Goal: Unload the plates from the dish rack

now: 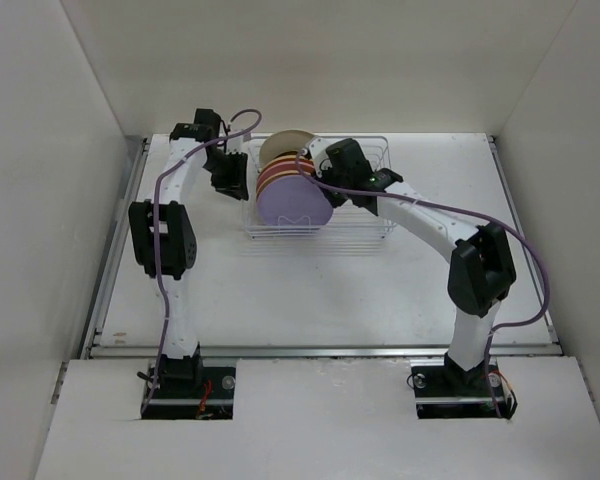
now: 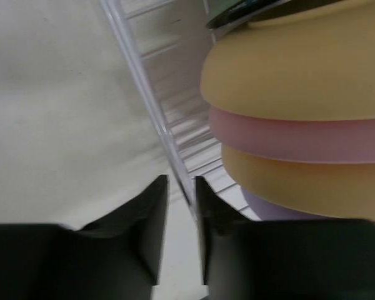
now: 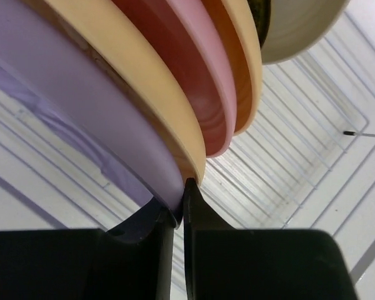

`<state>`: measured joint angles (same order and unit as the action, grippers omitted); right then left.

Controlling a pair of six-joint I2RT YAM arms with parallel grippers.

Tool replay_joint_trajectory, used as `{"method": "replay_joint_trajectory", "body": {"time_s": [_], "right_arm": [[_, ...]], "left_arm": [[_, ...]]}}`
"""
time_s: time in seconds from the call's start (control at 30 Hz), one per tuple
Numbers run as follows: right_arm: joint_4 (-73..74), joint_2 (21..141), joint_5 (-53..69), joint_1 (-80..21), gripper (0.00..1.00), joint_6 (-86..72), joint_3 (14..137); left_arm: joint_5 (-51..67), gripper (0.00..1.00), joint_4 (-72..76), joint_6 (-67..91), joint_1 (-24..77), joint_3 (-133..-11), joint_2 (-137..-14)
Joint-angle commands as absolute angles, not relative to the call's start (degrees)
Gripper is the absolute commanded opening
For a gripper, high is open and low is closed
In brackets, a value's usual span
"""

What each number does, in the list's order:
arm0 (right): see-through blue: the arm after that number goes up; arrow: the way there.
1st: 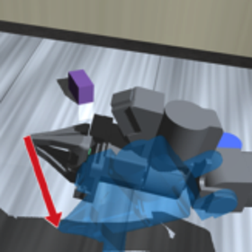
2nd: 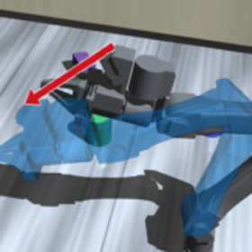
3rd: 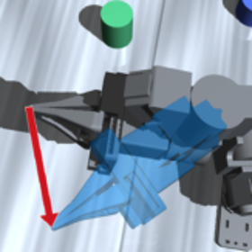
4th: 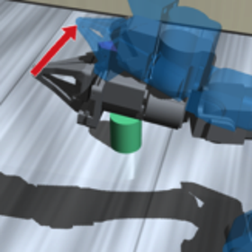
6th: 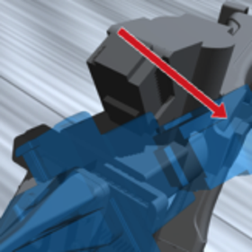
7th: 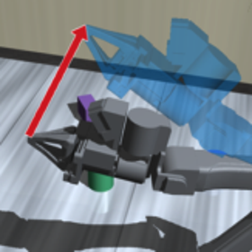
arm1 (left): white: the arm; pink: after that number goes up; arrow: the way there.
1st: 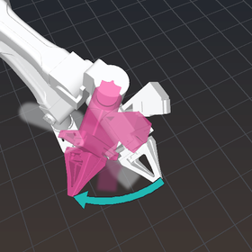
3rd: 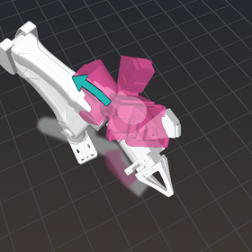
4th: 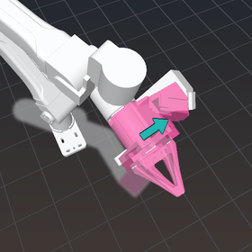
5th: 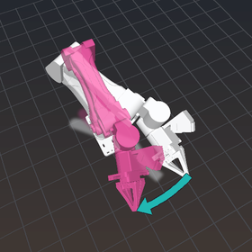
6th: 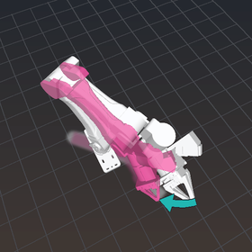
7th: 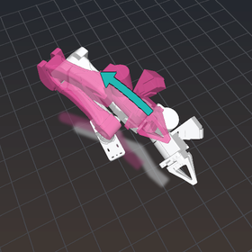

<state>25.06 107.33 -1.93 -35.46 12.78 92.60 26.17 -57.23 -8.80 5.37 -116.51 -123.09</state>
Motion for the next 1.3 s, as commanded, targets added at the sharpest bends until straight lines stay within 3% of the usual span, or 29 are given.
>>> {"method": "replay_joint_trajectory", "body": {"time_s": [0.0, 0.03, 0.1, 0.33, 0.63, 0.67, 0.8, 0.87, 1.03, 1.2, 1.27], "right_arm": [[22.4, 104.2, -4.3, -35.8, 0.06, 11.3, 94.4], [22.4, 104.2, -5.0, -35.8, 0.0, 11.9, 93.8], [22.4, 103.0, -7.1, -35.8, 0.0, 12.6, 93.8], [19.3, 96.7, -14.4, -37.5, 0.0, 14.2, 92.6], [20.4, 88.8, -13.1, -38.6, 0.0, 13.6, 89.7], [22.7, 87.8, -11.6, -38.6, 0.0, 12.8, 89.7], [34.0, 86.7, 1.6, -38.6, 0.0, 11.3, 91.0], [41.7, 88.8, 8.2, -38.6, 0.0, 9.4, 90.3], [43.8, 91.9, 18.7, -40.3, 0.0, 6.2, 80.7], [41.0, 95.3, 18.0, -40.3, 0.0, -0.6, 76.3], [41.0, 98.2, 17.3, -41.0, 0.0, -1.8, 74.9]], "left_arm": [[27.9, 0.16, -57.4, -5.9, 5.9, -117.9, -123.7], [29.2, 0.11, -57.4, -5.3, 5.9, -117.9, -124.3], [30.0, 0.0, -57.9, -4.4, 5.9, -117.9, -124.3], [31.1, 0.0, -55.4, -0.4, 5.9, -115.1, -123.8], [28.4, 0.0, -55.4, -0.4, 5.9, -115.0, -122.7], [27.9, 0.03, -56.0, -0.9, 5.9, -115.7, -122.7], [27.2, 0.4, -56.0, -3.2, 5.9, -115.7, -120.3], [27.2, 0.48, -54.5, -4.1, 5.9, -115.7, -117.9], [26.6, 0.48, -48.8, -8.4, 6.4, -112.1, -111.0], [26.1, 0.44, -48.0, -16.4, 7.6, -110.8, -107.2], [26.1, 0.49, -50.7, -22.2, 9.7, -111.6, -106.6]]}}
